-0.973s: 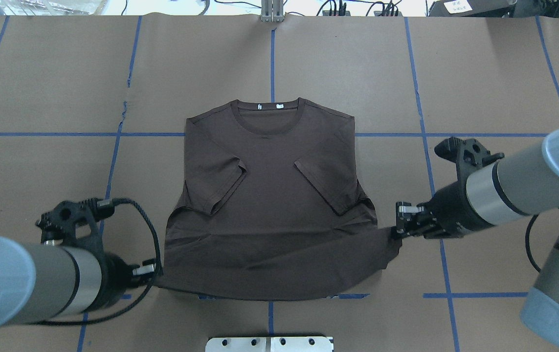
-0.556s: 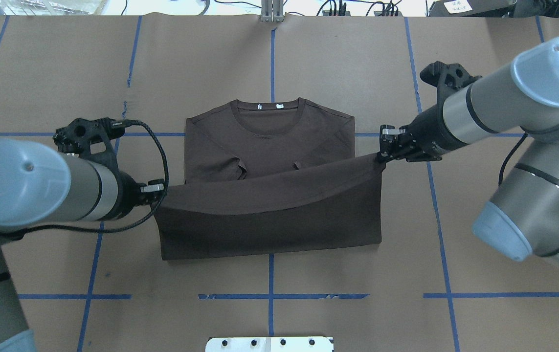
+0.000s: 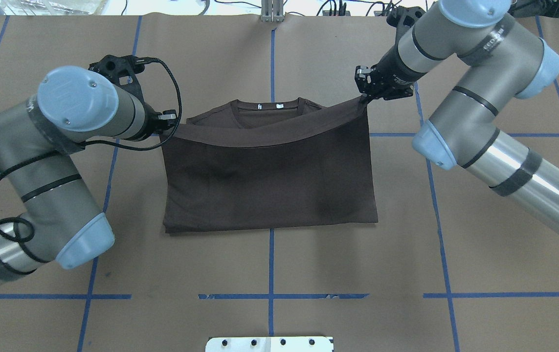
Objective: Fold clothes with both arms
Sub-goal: 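Lift the hem with both grippers and fold it toward the collar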
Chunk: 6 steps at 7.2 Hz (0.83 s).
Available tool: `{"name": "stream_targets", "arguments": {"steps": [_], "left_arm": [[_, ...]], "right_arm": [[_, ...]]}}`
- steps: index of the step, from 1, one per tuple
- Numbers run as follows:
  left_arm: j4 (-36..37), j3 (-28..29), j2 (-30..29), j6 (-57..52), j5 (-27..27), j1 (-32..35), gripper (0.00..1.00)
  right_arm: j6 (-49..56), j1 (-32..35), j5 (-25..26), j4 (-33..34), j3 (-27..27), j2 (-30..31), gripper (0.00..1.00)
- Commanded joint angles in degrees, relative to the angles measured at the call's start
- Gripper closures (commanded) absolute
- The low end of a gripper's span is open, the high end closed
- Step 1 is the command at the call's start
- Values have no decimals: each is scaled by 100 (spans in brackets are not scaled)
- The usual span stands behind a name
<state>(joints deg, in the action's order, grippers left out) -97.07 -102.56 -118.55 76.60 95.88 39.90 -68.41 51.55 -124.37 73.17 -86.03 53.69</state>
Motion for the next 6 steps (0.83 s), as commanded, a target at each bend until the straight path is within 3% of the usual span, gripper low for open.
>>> {"name": "stream_targets", "arguments": {"steps": [1,6], "left_arm": [[-862,1121,-230,-345,-8,324,100],[-919,1501,-379,-444,-17,334,100]], "right_arm": [[56,57,0,4,875,-464,100],[223,40,27,4,1176,-473,100]]}}
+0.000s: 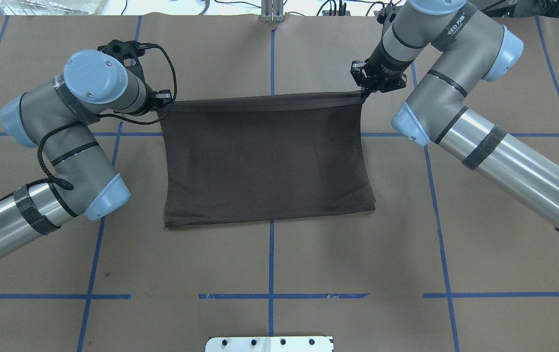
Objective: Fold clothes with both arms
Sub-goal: 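Lower the hem onto the collar and open both grippers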
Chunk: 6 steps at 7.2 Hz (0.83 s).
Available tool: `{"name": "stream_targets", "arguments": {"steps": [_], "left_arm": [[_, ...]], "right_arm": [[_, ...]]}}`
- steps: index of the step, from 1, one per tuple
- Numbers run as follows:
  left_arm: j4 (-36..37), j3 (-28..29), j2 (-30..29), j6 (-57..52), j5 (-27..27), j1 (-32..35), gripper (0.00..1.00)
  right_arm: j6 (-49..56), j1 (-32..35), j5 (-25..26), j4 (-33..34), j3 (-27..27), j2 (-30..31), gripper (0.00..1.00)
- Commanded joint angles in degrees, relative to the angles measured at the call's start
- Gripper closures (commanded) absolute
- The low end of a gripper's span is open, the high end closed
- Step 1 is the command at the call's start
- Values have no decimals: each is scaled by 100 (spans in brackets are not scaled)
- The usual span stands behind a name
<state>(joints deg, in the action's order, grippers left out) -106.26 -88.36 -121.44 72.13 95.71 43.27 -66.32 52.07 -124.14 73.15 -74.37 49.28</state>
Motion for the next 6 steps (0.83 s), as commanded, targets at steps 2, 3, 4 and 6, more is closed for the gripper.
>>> {"name": "stream_targets", "arguments": {"steps": [2,3,4,6], "left_arm": [[18,153,-248,64,17,-21,100],[26,153,-266,56,9,-29,100],[9,161,-266,47,-9,-38,100],[9,179,-353,30,-26,-38,7]], "right_arm": [[22,-92,22,-3,-7,-50,100],[31,-127,13,6,-16,-41,100],[57,-136,13,6,-16,-24,100],[153,-240,22,24,1,38,0]]}}
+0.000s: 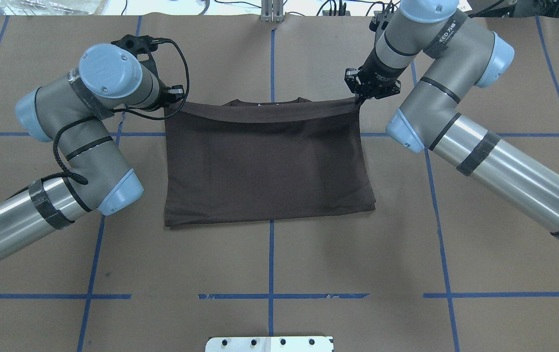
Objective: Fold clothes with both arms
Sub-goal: 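Lower the hem onto the collar and open both grippers, then move the right gripper to the folded shirt's near corner and grasp it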
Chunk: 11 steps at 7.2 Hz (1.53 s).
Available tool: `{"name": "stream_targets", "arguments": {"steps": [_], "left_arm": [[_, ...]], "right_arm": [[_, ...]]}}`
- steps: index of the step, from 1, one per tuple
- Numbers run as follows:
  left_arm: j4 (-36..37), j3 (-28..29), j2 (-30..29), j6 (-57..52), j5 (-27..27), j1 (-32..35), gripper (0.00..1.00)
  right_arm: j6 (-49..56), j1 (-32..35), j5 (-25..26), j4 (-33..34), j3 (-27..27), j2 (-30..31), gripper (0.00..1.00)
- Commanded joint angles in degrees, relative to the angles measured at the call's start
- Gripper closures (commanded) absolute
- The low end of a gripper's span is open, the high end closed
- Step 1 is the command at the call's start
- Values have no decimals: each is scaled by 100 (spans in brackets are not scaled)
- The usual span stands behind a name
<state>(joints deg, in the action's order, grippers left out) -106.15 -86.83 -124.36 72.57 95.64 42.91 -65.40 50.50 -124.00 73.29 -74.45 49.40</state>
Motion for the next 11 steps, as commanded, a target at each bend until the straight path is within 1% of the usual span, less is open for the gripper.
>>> {"name": "stream_targets", "arguments": {"steps": [1,2,3,5,6,8,11], "left_arm": [[7,-1,-62,11,-19,-2,0],[7,-18,-62,20,-19,-2,0],[-54,-45,-70,29,-19,-2,0],[-37,-168,-62,29,-11,-11,0],[-11,-238,-9,64,-19,-20,0],[-2,-309,0,99,-19,-28,0],[7,-423,9,117,-11,-37,0]], "right_arm": [[54,-93,-10,10,-51,26,0],[-33,-93,-2,1,-191,131,0],[-42,-180,16,1,-636,445,0],[-225,-750,313,62,-2023,1489,0],[-331,-996,393,63,-2203,1633,0],[-333,-1340,674,63,-2249,1827,0],[-306,-1560,657,54,-2223,1889,2]]}}
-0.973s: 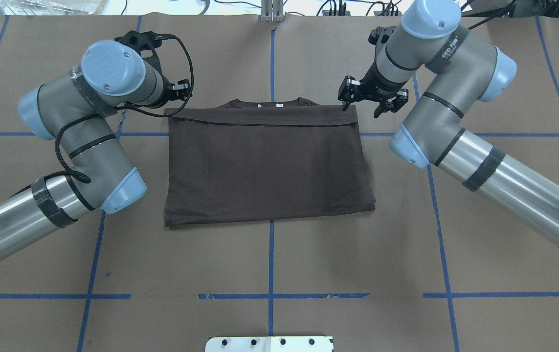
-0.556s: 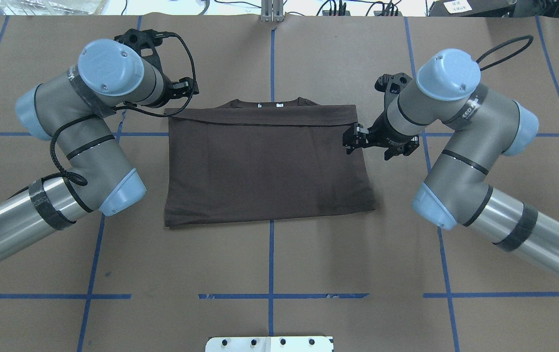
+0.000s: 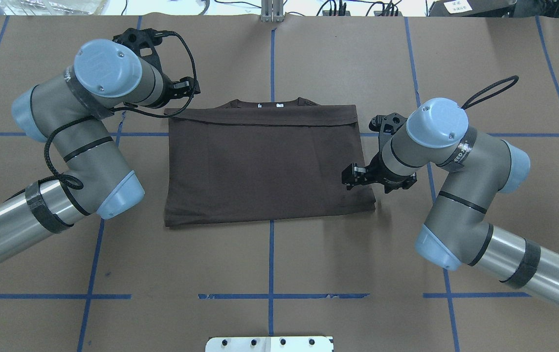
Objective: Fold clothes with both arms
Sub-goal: 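Move the right gripper to the folded shirt's near corner and grasp it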
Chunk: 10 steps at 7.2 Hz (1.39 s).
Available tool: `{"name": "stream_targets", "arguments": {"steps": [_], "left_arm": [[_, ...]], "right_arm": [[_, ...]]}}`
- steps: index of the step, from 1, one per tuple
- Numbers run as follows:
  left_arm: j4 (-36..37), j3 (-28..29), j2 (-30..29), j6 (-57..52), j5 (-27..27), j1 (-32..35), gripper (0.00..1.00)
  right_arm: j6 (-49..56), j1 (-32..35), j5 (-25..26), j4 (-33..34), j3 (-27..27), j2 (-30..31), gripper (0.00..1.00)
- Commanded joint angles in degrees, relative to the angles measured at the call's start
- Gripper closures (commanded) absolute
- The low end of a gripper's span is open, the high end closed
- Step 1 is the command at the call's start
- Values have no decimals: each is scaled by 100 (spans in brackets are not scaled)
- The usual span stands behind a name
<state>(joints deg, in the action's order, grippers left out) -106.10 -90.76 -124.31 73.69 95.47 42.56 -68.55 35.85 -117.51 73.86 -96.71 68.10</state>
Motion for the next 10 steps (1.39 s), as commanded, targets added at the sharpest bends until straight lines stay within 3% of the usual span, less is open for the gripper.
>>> {"name": "stream_targets", "arguments": {"steps": [1,2,3,6,8,10], "left_arm": [[2,-38,-5,5,16,-2,0],[2,-82,3,5,16,-2,0],[10,-108,4,5,16,-2,0],[2,-117,4,5,16,-2,0],[2,-161,-14,39,42,-2,0],[2,-161,-5,171,33,-2,0]], "right_arm": [[9,-131,-18,-21,11,54,15],[17,-140,-35,-64,3,63,50],[87,-140,-53,-65,11,90,96],[88,-131,-140,-74,-59,213,100],[-8,-506,-211,-65,-932,990,100],[-619,-1505,-107,-29,-1997,1992,100]]}}
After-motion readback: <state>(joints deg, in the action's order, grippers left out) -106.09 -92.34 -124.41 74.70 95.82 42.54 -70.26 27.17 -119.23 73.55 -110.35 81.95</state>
